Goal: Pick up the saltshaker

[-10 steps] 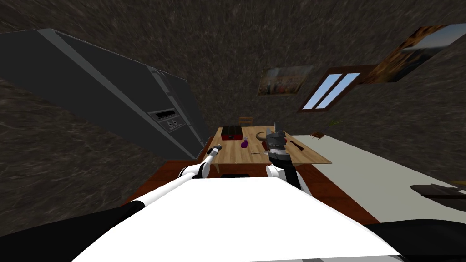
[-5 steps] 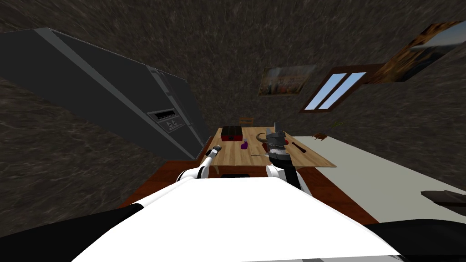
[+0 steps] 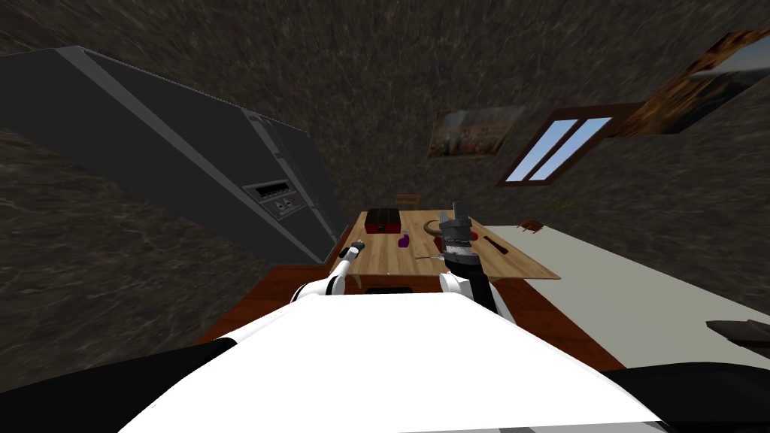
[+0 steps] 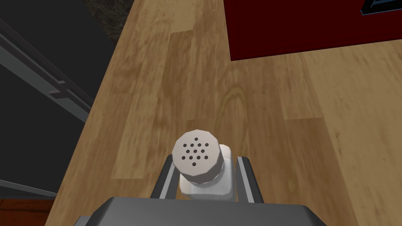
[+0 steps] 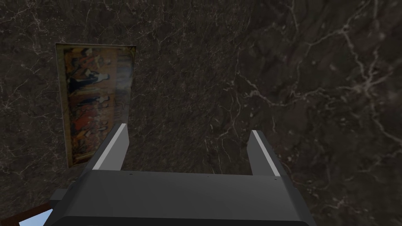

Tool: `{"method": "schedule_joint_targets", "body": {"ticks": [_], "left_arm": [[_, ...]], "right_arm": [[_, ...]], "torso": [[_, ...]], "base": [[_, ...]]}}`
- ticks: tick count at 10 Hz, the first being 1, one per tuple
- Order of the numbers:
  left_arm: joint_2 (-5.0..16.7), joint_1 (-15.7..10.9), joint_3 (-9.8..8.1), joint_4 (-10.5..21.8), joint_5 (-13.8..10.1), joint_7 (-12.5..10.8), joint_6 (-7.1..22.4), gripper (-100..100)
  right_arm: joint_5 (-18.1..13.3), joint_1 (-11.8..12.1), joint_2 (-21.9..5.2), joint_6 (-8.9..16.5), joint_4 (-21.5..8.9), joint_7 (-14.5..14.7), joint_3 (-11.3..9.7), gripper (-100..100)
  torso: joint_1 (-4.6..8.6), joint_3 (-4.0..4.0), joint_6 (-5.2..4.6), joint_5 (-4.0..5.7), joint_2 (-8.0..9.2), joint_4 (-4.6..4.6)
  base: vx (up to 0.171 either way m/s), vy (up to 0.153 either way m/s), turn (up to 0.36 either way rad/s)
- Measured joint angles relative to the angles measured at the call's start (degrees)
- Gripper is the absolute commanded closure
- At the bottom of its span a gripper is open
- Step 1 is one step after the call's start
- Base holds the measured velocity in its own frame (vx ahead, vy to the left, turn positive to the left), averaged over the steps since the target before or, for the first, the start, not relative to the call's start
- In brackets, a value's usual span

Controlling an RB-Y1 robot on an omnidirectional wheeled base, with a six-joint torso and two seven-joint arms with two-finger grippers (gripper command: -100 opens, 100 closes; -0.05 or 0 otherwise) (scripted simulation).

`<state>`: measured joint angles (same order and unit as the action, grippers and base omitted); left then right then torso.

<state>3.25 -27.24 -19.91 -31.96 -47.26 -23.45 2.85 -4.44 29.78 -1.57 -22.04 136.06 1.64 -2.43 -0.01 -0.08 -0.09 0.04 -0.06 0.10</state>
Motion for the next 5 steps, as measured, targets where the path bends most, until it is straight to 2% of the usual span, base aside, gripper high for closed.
{"method": "schedule_joint_targets", "body": {"ticks": [1,2,3,5], "left_arm": [[-0.01,0.01,0.02,0.01,0.02,0.03,0.03,100],[-0.01,0.01,0.04,0.02,0.03,0.05,0.06,0],[-0.02,0.01,0.04,0.02,0.03,0.05,0.06,100],[0.28,-1.76,0.72,2.82,0.34,-0.93,-1.21,100]], "right_arm": [[0.0,0.0,0.0,0.0,0.0,0.0,0.0,0],[0.0,0.0,0.0,0.0,0.0,0.0,0.0,0],[0.0,0.0,0.0,0.0,0.0,0.0,0.0,0],[0.0,-0.01,0.0,0.0,0.0,0.0,0.0,0]], "torso": [[0.01,0.0,0.02,0.0,-0.01,-0.01],[0.01,0.0,0.03,0.0,-0.01,-0.01],[0.01,0.0,0.04,0.0,-0.01,-0.01],[-0.08,0.12,0.04,-0.03,0.21,-0.05]], "base": [[0.0,0.0,0.0],[0.0,0.0,0.0],[-0.043,0.021,-0.043],[-0.069,0.034,-0.042]]}}
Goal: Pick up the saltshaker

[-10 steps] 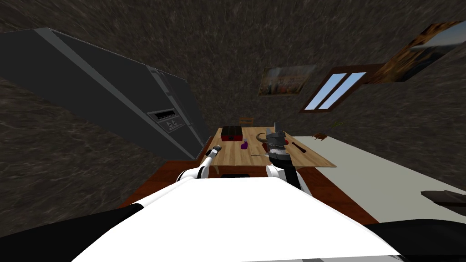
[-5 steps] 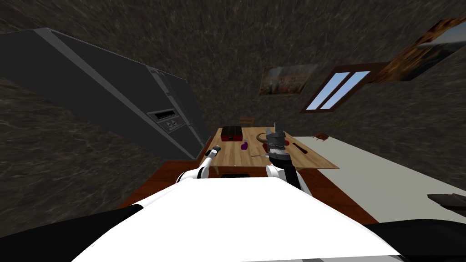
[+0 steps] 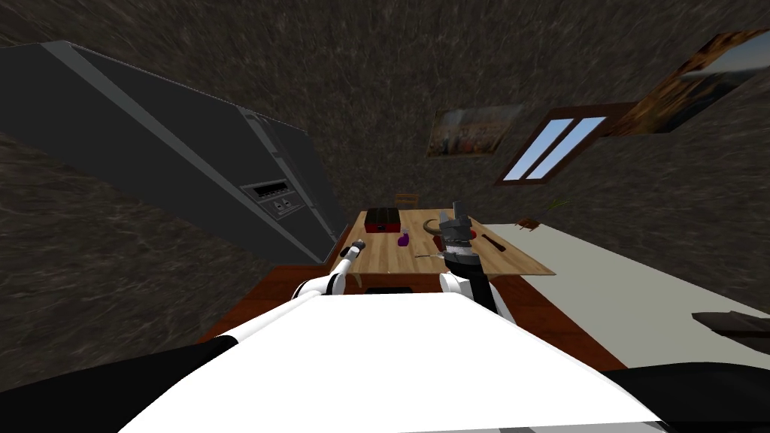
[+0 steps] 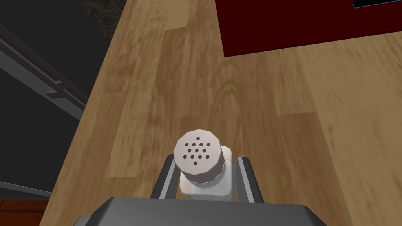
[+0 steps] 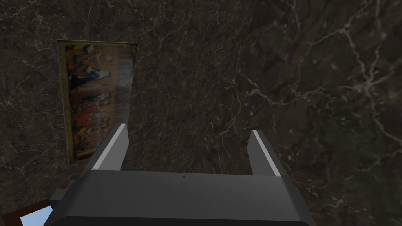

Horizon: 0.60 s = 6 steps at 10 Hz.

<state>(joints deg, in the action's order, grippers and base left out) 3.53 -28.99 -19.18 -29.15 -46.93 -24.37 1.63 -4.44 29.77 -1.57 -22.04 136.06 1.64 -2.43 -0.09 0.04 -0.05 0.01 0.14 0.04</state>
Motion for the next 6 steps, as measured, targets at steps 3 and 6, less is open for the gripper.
{"method": "schedule_joint_targets", "body": {"ticks": [3,6], "left_arm": [[-0.25,-2.64,-1.48,3.33,2.17,-1.19,-1.37,100],[0.14,-5.56,-1.09,7.45,3.21,-3.32,-3.43,100]], "right_arm": [[0.0,0.0,0.0,0.0,0.0,0.0,0.0,0],[0.0,0.0,0.0,0.0,0.0,0.0,0.0,0]], "torso": [[-0.1,0.05,0.07,-0.02,0.05,-0.04],[-0.03,0.05,0.08,-0.01,0.04,-0.05]], "base": [[-0.057,0.04,-0.024],[-0.044,0.02,-0.017]]}}
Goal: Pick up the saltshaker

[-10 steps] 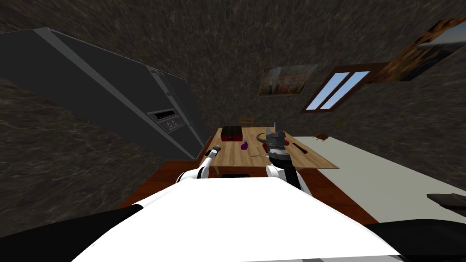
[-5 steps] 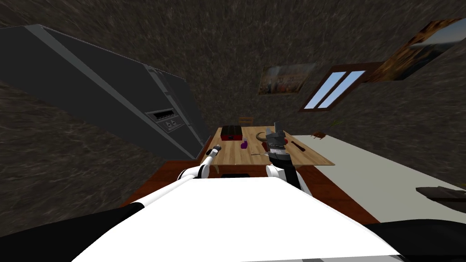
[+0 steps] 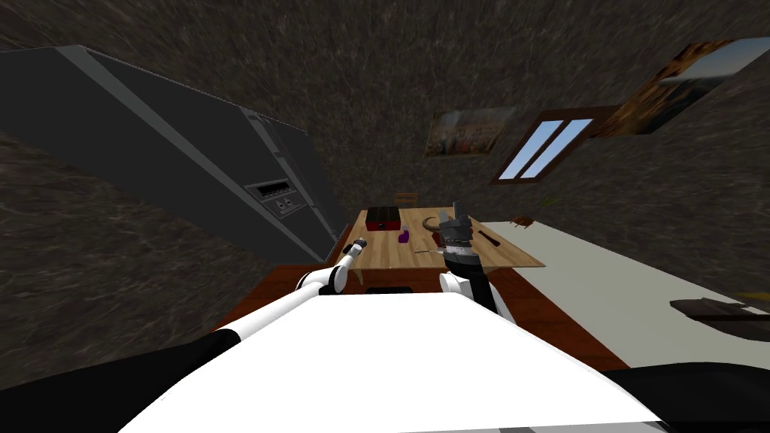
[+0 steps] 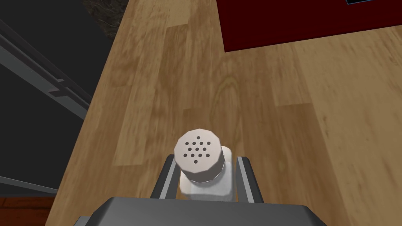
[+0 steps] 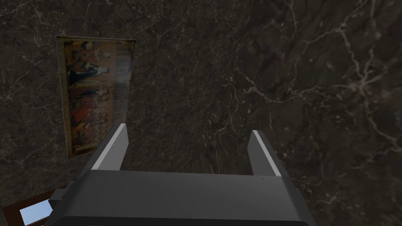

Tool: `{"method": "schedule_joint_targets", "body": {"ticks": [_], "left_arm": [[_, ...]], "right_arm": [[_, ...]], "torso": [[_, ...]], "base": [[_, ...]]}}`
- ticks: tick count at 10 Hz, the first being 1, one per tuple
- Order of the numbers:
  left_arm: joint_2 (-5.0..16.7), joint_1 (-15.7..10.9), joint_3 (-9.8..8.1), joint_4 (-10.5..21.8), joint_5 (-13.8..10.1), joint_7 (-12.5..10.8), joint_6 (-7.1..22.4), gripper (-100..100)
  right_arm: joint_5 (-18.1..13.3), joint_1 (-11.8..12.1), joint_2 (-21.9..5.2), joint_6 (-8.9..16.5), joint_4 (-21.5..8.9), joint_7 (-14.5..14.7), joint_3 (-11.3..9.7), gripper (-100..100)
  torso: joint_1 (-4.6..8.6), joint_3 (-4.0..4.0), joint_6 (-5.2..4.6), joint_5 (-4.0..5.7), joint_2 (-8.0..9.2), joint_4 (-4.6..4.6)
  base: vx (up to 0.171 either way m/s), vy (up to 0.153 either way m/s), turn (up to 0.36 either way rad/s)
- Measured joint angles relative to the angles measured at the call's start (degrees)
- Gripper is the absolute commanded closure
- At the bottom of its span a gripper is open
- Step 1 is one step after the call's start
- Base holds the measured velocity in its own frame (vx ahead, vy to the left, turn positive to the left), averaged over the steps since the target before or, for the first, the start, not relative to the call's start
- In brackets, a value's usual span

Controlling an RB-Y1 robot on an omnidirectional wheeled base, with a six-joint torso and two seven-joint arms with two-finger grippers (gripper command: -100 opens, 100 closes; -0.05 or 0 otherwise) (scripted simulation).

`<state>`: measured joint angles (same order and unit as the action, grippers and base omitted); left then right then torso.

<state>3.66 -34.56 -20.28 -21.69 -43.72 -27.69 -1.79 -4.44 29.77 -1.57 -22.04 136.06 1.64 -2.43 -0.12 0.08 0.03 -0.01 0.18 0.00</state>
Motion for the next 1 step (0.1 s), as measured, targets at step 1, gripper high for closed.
{"method": "schedule_joint_targets", "body": {"ticks": [1], "left_arm": [[0.04,-0.1,0.2,0.24,-0.02,-0.32,-0.24,0]], "right_arm": [[0.0,0.0,0.0,0.0,0.0,0.0,0.0,0]], "torso": [[0.03,-0.04,0.02,0.0,-0.08,0.01]], "base": [[0.0,0.0,0.0]]}}
